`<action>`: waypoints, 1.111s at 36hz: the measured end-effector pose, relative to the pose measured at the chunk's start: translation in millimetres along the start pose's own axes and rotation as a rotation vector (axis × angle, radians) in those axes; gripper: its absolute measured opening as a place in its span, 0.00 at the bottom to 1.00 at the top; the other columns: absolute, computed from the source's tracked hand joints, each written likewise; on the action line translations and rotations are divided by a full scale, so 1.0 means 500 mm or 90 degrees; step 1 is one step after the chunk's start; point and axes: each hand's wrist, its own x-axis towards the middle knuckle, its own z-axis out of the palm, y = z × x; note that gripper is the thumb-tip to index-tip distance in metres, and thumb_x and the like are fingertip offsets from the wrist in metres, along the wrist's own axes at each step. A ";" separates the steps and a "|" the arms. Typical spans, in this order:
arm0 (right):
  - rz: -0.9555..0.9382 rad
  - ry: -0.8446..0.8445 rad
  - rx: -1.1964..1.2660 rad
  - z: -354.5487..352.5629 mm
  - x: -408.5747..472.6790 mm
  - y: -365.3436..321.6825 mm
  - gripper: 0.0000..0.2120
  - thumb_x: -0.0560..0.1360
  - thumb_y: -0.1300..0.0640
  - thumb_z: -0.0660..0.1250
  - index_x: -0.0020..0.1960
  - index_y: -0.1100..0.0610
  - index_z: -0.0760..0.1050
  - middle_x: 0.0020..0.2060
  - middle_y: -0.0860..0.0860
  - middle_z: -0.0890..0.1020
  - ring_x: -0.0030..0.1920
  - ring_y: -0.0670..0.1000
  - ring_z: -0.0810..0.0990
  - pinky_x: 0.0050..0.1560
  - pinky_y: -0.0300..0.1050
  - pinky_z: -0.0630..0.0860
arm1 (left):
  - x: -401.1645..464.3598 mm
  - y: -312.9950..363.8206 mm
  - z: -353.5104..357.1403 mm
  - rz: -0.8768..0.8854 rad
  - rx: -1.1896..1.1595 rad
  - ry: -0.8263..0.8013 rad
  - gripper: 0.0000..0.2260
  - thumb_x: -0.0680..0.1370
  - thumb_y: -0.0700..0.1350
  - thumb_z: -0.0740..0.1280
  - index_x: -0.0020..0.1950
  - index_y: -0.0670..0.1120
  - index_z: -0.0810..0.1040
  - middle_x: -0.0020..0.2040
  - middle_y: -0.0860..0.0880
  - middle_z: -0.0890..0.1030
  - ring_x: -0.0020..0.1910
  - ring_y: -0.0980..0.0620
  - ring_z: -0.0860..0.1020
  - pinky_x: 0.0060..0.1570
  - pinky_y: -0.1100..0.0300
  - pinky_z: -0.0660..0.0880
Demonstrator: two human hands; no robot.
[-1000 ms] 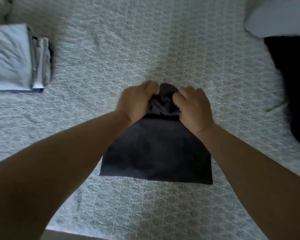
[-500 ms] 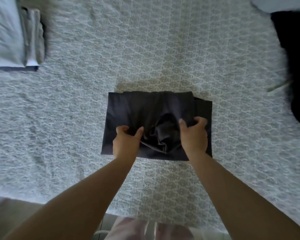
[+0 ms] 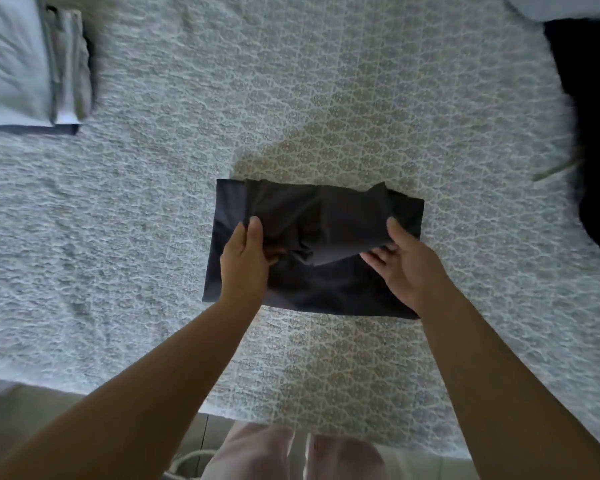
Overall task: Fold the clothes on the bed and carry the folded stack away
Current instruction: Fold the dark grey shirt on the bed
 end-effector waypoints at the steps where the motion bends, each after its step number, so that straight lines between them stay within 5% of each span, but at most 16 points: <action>1: 0.021 0.030 -0.050 -0.011 0.001 0.015 0.09 0.78 0.55 0.63 0.56 0.56 0.75 0.52 0.51 0.83 0.50 0.49 0.83 0.42 0.43 0.80 | 0.001 -0.009 -0.006 -0.045 0.013 -0.015 0.09 0.80 0.53 0.61 0.44 0.54 0.78 0.41 0.53 0.81 0.39 0.54 0.82 0.38 0.59 0.79; 6: 0.110 0.192 -0.373 -0.064 0.010 0.088 0.06 0.78 0.61 0.65 0.53 0.60 0.71 0.54 0.57 0.77 0.44 0.52 0.79 0.38 0.41 0.77 | -0.003 -0.095 -0.039 -0.185 0.248 -0.051 0.09 0.76 0.51 0.68 0.45 0.45 0.76 0.43 0.44 0.82 0.44 0.44 0.82 0.51 0.47 0.79; 12: -0.006 0.260 -0.474 -0.059 0.003 0.111 0.20 0.75 0.63 0.67 0.65 0.62 0.67 0.49 0.53 0.75 0.53 0.58 0.78 0.49 0.48 0.77 | -0.014 -0.097 -0.027 -0.116 0.318 0.066 0.13 0.74 0.46 0.70 0.55 0.46 0.70 0.48 0.47 0.78 0.49 0.45 0.77 0.33 0.61 0.69; 15: -0.155 0.366 -0.735 -0.030 -0.014 0.118 0.24 0.72 0.63 0.67 0.66 0.59 0.65 0.53 0.55 0.75 0.56 0.59 0.75 0.54 0.52 0.73 | -0.041 -0.083 -0.004 0.070 0.379 0.115 0.21 0.72 0.39 0.70 0.63 0.45 0.69 0.62 0.43 0.70 0.58 0.44 0.71 0.52 0.54 0.71; 17: -0.349 0.414 -0.891 0.004 -0.022 0.117 0.24 0.71 0.63 0.66 0.67 0.58 0.67 0.61 0.57 0.72 0.60 0.58 0.71 0.59 0.53 0.70 | -0.048 -0.070 0.017 0.225 0.477 0.127 0.25 0.71 0.41 0.70 0.68 0.45 0.69 0.69 0.42 0.67 0.67 0.42 0.66 0.67 0.46 0.64; 21: -0.608 0.261 -1.038 0.066 0.011 0.116 0.21 0.76 0.59 0.61 0.68 0.56 0.70 0.67 0.56 0.72 0.69 0.58 0.68 0.67 0.55 0.66 | -0.029 -0.047 0.088 0.406 0.657 0.008 0.26 0.79 0.53 0.55 0.76 0.49 0.61 0.77 0.48 0.58 0.76 0.48 0.54 0.73 0.44 0.43; 24: -0.502 0.138 -1.207 0.052 0.062 0.125 0.24 0.81 0.52 0.52 0.76 0.53 0.57 0.76 0.52 0.57 0.76 0.55 0.52 0.75 0.55 0.50 | 0.006 -0.092 0.102 0.366 0.856 -0.102 0.29 0.79 0.59 0.38 0.78 0.50 0.49 0.79 0.51 0.46 0.77 0.49 0.42 0.72 0.45 0.34; 27: -0.426 0.111 -1.323 -0.021 0.095 0.145 0.28 0.81 0.45 0.50 0.78 0.51 0.48 0.78 0.49 0.46 0.77 0.52 0.43 0.75 0.56 0.43 | 0.042 -0.163 0.049 0.346 0.974 -0.173 0.32 0.77 0.64 0.37 0.78 0.52 0.41 0.78 0.50 0.37 0.76 0.48 0.38 0.71 0.43 0.33; 32: -0.458 0.156 -1.282 -0.090 0.079 0.145 0.31 0.79 0.41 0.54 0.77 0.53 0.52 0.77 0.52 0.50 0.77 0.56 0.49 0.75 0.55 0.46 | 0.070 -0.180 -0.010 0.346 0.964 -0.152 0.35 0.73 0.71 0.36 0.74 0.54 0.33 0.74 0.50 0.30 0.76 0.48 0.37 0.71 0.44 0.34; 35: -0.446 0.202 -1.258 -0.106 0.059 0.135 0.33 0.78 0.40 0.55 0.77 0.54 0.51 0.77 0.54 0.51 0.77 0.56 0.50 0.75 0.55 0.47 | 0.067 -0.161 -0.031 0.297 0.933 -0.085 0.38 0.73 0.71 0.39 0.77 0.52 0.37 0.77 0.46 0.35 0.76 0.46 0.38 0.72 0.44 0.37; 40: -0.353 0.421 -0.829 -0.114 0.037 0.098 0.39 0.74 0.42 0.67 0.76 0.58 0.56 0.73 0.59 0.61 0.72 0.58 0.61 0.69 0.53 0.61 | 0.082 -0.124 -0.075 0.030 0.582 0.187 0.44 0.69 0.65 0.69 0.76 0.46 0.57 0.74 0.40 0.59 0.70 0.37 0.61 0.67 0.43 0.61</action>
